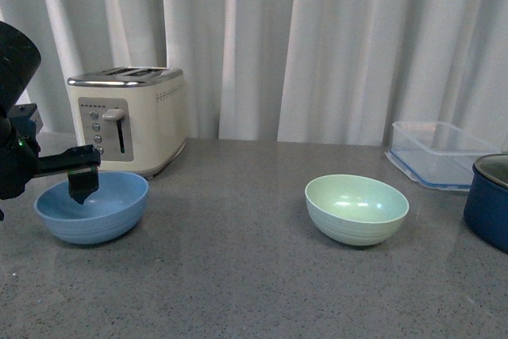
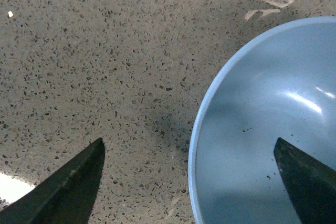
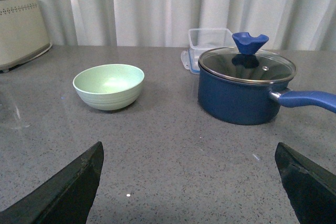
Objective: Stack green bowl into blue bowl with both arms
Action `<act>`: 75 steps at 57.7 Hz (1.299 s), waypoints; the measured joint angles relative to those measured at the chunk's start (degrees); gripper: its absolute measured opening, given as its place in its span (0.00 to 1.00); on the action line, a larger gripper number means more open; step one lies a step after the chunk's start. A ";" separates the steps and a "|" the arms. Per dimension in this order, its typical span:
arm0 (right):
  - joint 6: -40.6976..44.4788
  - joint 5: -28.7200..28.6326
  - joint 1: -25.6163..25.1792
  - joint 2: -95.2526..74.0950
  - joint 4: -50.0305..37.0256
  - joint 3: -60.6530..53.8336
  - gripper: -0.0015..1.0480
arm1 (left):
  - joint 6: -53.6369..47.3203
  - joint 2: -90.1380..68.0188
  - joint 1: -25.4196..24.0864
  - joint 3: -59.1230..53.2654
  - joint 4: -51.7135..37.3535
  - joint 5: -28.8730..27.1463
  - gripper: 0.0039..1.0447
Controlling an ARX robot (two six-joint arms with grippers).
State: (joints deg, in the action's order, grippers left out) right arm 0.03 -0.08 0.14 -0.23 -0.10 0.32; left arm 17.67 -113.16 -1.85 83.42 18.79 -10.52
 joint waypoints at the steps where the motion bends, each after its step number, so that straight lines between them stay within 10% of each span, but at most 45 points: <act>1: 0.00 0.00 0.00 0.00 0.00 0.00 0.90 | 0.22 -0.15 0.04 0.11 0.17 -0.09 0.86; 32: 0.00 0.00 0.00 0.00 0.00 0.00 0.90 | 1.66 -0.02 0.81 0.39 0.96 0.94 0.02; 75: 0.00 0.00 0.00 0.00 0.00 0.00 0.90 | 4.11 -4.70 18.73 11.56 2.95 4.09 0.03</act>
State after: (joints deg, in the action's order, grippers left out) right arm 0.03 -0.08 0.14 -0.23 -0.10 0.32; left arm 21.78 -117.86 16.88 94.98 21.74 -6.44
